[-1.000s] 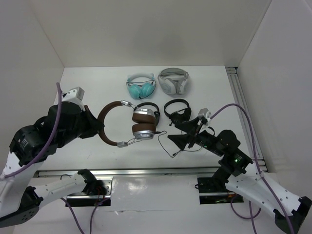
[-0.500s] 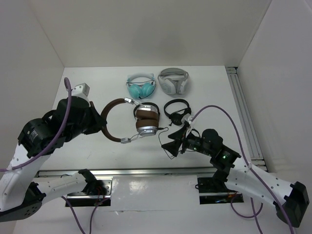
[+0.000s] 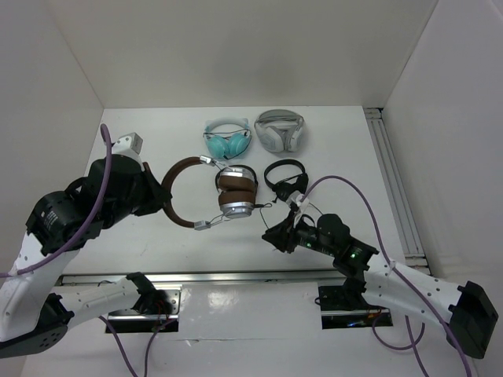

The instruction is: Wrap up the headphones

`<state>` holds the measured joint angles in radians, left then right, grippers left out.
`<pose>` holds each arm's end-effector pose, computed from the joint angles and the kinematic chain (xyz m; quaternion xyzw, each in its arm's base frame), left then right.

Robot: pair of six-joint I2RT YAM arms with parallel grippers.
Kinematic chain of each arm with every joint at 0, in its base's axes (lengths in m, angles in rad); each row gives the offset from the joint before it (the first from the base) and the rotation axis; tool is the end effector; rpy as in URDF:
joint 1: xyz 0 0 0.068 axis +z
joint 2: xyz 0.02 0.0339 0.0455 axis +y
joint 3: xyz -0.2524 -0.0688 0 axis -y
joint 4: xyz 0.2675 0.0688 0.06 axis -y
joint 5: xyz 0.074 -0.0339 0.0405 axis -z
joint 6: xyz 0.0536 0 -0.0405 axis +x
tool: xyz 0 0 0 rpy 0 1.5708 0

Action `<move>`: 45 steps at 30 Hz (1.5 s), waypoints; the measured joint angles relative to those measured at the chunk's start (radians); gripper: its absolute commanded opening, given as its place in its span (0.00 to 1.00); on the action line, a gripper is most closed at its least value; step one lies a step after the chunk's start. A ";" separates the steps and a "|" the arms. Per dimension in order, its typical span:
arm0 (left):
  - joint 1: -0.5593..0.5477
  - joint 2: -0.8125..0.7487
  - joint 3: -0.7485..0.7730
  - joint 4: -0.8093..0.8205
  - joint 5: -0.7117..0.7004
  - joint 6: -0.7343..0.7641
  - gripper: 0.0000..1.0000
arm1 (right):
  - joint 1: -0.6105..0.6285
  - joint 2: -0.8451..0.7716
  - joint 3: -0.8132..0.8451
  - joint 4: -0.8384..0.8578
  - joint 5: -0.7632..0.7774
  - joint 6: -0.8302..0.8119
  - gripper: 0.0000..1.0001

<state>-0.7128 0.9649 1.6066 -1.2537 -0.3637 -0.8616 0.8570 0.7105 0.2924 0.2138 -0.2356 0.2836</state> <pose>0.1306 -0.0877 0.4579 -0.1480 0.8640 -0.2081 0.4339 0.1352 0.1752 0.1988 -0.2890 0.7177 0.4152 0.4785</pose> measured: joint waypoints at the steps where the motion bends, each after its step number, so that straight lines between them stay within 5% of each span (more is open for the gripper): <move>1: 0.000 0.000 0.000 0.000 0.000 0.000 0.00 | 0.003 0.000 -0.004 0.012 0.002 0.004 0.25; 2: 0.000 0.000 0.000 0.000 0.000 0.000 0.00 | 0.005 0.000 -0.007 0.019 0.003 0.007 0.06; 4: 0.000 0.000 0.000 0.001 0.000 0.000 0.00 | 0.009 0.000 -0.008 0.029 0.013 0.013 0.00; 9: 0.000 -0.001 -0.007 0.002 -0.026 0.000 0.00 | 0.022 -0.004 -0.006 0.021 0.068 0.025 0.00; 15: 0.000 0.002 -0.070 0.008 -0.090 0.006 0.00 | 0.037 -0.108 0.062 -0.153 0.303 0.085 0.00; 24: 0.000 0.131 -0.284 0.055 -0.172 0.055 0.00 | 0.037 -0.105 0.444 -0.429 0.577 0.074 0.00; 35: -0.004 0.148 -0.401 0.230 0.010 0.287 0.00 | 0.123 0.174 0.620 -0.525 0.438 -0.100 0.00; 45: -0.056 0.199 -0.445 0.305 0.153 0.431 0.00 | 0.241 0.185 0.624 -0.586 0.359 -0.187 0.01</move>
<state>-0.7692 1.1637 1.1614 -0.9489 -0.2104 -0.4305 1.0981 0.8959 0.9161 -0.3717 0.1234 0.0963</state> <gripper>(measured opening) 0.050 0.022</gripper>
